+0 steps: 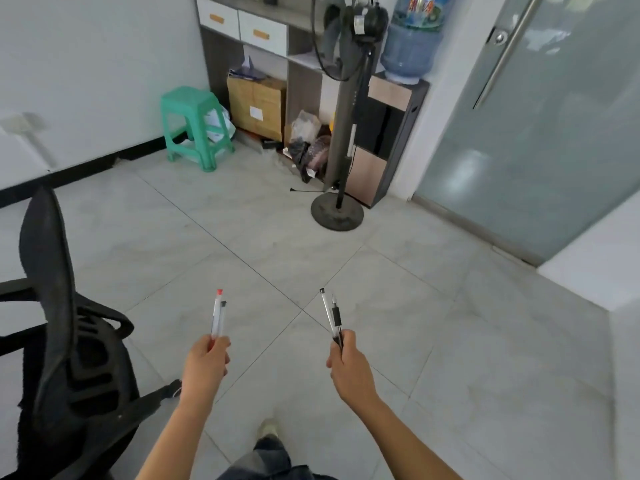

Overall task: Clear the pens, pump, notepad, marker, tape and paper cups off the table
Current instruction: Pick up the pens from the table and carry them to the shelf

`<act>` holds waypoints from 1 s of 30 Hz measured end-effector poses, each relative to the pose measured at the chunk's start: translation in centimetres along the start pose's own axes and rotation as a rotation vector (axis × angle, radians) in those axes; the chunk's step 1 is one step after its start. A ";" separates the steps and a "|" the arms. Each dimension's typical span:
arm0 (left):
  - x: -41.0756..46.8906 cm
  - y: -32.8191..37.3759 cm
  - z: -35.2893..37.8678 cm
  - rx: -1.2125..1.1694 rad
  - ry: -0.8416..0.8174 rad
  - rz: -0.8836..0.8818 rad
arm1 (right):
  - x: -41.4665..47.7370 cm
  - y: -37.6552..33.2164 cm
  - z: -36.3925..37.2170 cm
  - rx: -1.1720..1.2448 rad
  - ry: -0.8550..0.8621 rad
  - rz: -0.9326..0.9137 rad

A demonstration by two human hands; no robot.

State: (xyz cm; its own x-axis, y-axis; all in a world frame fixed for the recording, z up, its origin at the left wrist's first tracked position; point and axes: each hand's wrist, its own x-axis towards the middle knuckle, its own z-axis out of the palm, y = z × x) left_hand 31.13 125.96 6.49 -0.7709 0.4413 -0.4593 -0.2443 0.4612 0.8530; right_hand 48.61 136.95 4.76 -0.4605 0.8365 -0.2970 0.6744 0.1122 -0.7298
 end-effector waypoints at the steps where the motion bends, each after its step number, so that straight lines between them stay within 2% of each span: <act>1: 1.9 1.4 0.4 0.008 -0.009 0.018 | 1.8 -1.0 0.1 0.023 0.014 0.009; 4: 6.0 3.9 1.5 0.012 -0.034 0.014 | 5.8 -3.0 0.8 0.049 0.004 0.032; 9: 10.3 4.7 2.8 0.038 -0.083 -0.100 | 11.2 -4.2 1.5 0.042 -0.033 0.086; 13: 16.7 7.7 4.0 0.046 -0.016 -0.131 | 18.9 -6.4 1.0 0.040 -0.066 0.079; 21: 30.7 16.9 8.3 -0.004 0.119 -0.105 | 38.5 -14.3 -1.6 0.044 -0.108 -0.089; 25: 35.9 21.7 10.9 0.032 0.153 -0.043 | 46.9 -17.8 -2.6 0.082 -0.119 -0.108; 30: 40.6 23.3 10.7 0.030 0.234 -0.134 | 53.2 -20.5 0.2 0.065 -0.290 -0.104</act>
State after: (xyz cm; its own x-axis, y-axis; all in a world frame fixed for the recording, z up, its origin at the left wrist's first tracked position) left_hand 0.43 162.85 5.05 -0.8490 0.1864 -0.4944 -0.3380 0.5277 0.7793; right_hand 10.16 179.06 3.85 -0.6769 0.6334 -0.3749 0.5810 0.1471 -0.8005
